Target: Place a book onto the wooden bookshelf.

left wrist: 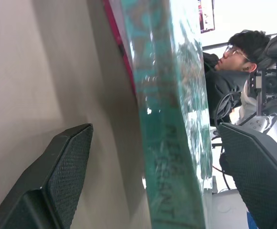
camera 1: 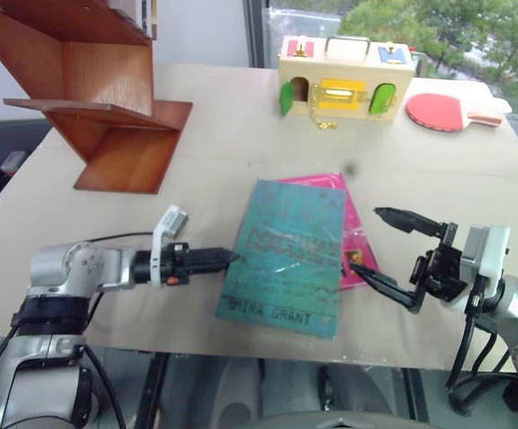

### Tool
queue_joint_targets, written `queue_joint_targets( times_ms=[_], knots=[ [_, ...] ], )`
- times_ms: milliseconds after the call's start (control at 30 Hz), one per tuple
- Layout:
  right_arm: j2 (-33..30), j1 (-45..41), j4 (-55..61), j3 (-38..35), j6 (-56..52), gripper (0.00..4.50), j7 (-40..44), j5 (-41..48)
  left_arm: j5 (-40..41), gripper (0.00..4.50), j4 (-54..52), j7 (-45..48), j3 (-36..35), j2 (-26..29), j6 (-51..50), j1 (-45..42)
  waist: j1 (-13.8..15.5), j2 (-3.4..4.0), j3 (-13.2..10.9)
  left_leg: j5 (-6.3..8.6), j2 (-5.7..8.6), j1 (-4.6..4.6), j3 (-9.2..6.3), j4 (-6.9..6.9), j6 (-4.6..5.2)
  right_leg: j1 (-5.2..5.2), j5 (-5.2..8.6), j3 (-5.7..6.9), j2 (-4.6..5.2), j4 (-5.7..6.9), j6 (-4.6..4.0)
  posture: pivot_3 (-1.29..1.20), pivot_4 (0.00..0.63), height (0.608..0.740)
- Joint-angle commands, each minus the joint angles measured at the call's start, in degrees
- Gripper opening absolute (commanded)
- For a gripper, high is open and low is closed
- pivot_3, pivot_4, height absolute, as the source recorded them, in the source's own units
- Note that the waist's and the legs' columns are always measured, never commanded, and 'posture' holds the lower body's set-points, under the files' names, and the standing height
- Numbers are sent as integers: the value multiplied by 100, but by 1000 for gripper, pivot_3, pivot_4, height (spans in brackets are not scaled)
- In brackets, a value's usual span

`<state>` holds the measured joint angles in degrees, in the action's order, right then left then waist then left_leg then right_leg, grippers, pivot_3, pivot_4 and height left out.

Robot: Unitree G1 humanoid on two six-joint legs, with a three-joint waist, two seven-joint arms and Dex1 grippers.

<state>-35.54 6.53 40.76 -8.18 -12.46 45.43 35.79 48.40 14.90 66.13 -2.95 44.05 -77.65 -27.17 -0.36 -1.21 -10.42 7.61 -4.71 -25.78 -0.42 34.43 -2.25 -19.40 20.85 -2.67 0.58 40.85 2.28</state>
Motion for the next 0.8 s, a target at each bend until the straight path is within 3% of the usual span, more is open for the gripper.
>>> queue_joint_targets(
  times_ms=[33,100,200,333,500,800],
  knots=[
    [-106,88,342,-255,-12,4500,-76,110,-317,4418,508,330,470,-224,360,-394,6,0,3,0,3,-1,-2,2,0,1,0,2,0,0,0,0,150,740],
    [-148,201,444,-368,-43,4500,-110,160,-457,4418,827,631,699,-299,485,-602,1,0,5,0,7,-3,-1,2,1,4,0,0,2,0,0,0,150,740],
    [-193,428,575,-536,-44,4500,-124,208,-602,3877,1313,1099,950,-366,565,-901,-17,0,5,0,8,-4,-2,0,1,4,0,0,2,-2,0,0,150,740],
    [-234,990,769,-859,80,4500,97,336,-688,1957,1585,1412,1092,-435,458,-1220,-28,0,5,1,7,-11,-4,-1,2,2,0,1,1,-6,0,0,150,740],
    [-352,1802,890,-1421,256,4500,609,529,-617,135,1494,1390,1015,-576,183,-1385,-13,-1,5,1,9,-14,-8,0,2,4,1,6,3,-10,1,0,150,740],
    [-436,2219,764,-1871,485,4500,1055,507,-335,49,1082,956,517,-610,-351,-1333,-48,-3,6,1,7,-9,-9,2,2,7,1,4,0,-8,2,0,150,740]
  ],
)
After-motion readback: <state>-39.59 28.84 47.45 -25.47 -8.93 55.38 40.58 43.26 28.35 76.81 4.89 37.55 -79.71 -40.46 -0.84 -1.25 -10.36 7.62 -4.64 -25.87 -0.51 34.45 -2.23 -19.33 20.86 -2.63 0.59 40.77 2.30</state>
